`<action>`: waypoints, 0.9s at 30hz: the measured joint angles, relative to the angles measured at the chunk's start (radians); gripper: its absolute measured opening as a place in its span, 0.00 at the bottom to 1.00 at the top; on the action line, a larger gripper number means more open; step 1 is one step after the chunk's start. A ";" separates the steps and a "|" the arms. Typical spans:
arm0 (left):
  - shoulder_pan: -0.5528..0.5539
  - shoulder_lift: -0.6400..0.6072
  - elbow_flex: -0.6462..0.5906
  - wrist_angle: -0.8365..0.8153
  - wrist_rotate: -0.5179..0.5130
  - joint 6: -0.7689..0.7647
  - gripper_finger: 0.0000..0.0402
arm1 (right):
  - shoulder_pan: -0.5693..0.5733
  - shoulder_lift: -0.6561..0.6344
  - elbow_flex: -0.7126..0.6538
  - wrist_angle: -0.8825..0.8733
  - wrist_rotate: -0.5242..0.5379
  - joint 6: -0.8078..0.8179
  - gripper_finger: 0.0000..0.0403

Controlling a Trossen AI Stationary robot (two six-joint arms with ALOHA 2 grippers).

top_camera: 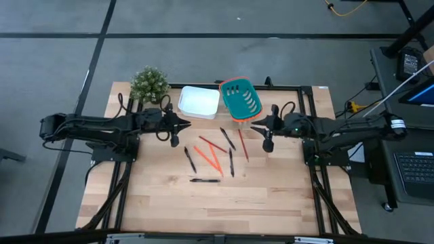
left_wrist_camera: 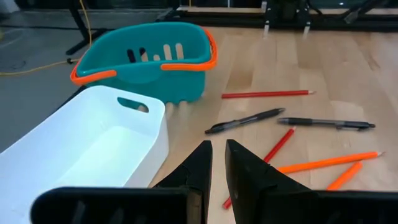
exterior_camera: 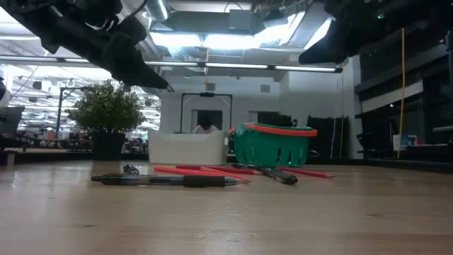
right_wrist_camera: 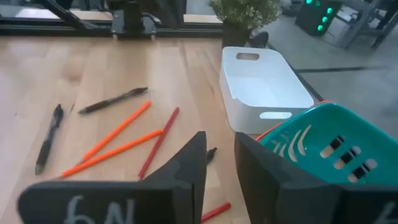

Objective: Sort pens & pencils
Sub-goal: Put the right red pencil into the dark green bin

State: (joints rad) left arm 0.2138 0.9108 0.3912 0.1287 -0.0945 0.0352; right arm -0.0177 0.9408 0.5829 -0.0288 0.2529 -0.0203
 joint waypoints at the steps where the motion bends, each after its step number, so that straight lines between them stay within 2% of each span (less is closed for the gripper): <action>1: 0.000 0.000 0.000 0.000 0.000 -0.003 0.10 | 0.000 0.007 0.003 0.000 0.000 0.029 0.21; 6: 0.000 0.000 0.000 -0.001 0.003 -0.005 0.10 | 0.000 0.040 0.039 -0.054 -0.043 0.146 0.21; 9: -0.001 0.000 0.000 -0.012 0.009 0.001 0.10 | 0.000 0.081 0.091 -0.136 -0.043 0.151 0.21; 16: -0.001 0.000 0.000 -0.019 0.000 0.004 0.13 | -0.001 0.255 0.222 -0.329 0.101 0.228 0.22; 20: -0.001 0.000 0.000 -0.019 -0.034 0.027 0.20 | -0.002 0.354 0.276 -0.352 0.094 0.245 0.31; 27: -0.001 0.000 0.000 -0.022 -0.123 0.028 0.34 | -0.002 0.451 0.345 -0.359 0.094 0.199 0.55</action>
State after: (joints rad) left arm 0.2131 0.9104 0.3912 0.1065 -0.2175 0.0632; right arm -0.0201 1.3913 0.9282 -0.3880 0.3464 0.1782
